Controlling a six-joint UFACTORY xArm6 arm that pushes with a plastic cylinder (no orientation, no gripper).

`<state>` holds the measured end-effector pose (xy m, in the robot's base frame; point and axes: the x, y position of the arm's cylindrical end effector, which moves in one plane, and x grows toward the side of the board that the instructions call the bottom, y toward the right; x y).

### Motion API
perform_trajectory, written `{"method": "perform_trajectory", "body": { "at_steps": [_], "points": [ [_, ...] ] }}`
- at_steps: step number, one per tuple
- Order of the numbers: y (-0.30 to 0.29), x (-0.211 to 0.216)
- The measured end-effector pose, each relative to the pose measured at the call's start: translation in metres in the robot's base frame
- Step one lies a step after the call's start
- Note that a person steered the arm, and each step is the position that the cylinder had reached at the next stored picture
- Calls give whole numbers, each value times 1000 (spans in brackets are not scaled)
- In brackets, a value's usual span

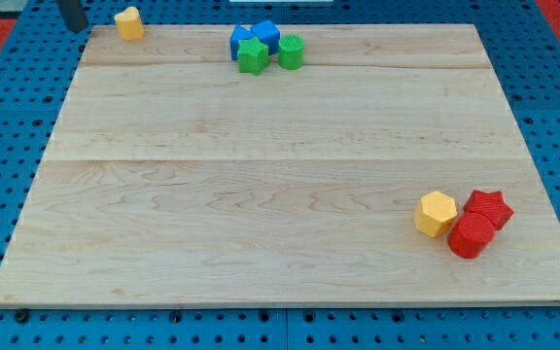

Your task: Move the yellow heart to the top left corner of the board

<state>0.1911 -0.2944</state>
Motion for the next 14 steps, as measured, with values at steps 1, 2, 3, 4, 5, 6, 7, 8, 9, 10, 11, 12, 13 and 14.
{"method": "perform_trajectory", "body": {
  "at_steps": [1,2,3,4,5,6,7,8,9,10,11,12,13,14],
  "points": [
    [44,12],
    [97,22],
    [147,22],
    [176,24],
    [183,31],
    [183,31],
    [183,31],
    [183,23],
    [183,1],
    [171,1],
    [103,1],
    [68,2],
    [67,9],
    [70,25]
  ]
}}
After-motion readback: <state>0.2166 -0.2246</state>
